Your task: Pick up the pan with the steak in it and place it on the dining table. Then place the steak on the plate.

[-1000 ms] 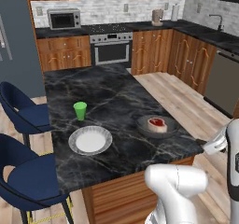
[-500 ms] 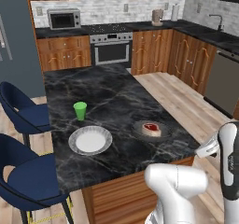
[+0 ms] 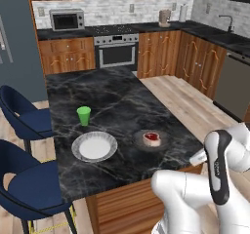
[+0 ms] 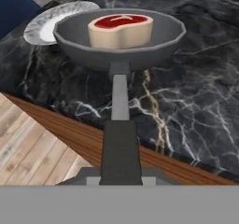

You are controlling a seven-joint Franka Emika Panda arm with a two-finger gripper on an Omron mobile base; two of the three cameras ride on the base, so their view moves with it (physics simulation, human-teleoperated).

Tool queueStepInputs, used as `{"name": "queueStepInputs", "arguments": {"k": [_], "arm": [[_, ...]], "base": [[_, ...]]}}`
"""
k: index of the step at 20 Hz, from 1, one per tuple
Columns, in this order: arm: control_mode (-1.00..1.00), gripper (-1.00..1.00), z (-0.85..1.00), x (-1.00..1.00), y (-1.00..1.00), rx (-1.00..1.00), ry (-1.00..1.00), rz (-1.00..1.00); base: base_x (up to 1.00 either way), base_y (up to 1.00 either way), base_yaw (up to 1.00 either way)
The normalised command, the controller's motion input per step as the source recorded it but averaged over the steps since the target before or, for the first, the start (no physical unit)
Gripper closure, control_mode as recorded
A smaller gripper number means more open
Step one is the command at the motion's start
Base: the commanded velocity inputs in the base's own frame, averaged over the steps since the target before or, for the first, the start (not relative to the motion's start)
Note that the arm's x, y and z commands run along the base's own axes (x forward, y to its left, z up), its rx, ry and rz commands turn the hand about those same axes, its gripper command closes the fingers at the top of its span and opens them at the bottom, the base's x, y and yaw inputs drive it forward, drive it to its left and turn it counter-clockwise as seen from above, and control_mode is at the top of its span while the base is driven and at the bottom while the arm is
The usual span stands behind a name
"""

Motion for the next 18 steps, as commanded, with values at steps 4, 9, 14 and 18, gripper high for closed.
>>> {"name": "queueStepInputs", "arguments": {"k": [4,9,14,18], "arm": [[-1.0,1.0,-0.4,0.49,0.2,-0.13,0.02,-0.07],[-1.0,1.0,-0.46,0.65,0.16,-0.05,0.06,-0.04],[-1.0,1.0,-0.31,0.39,0.14,0.0,0.06,0.0],[-1.0,1.0,-0.29,0.5,0.31,-0.04,0.01,-0.05]], "base": [[0.0,0.0,0.0],[0.0,0.0,0.0],[0.0,0.0,0.0],[0.0,0.0,0.0]]}}
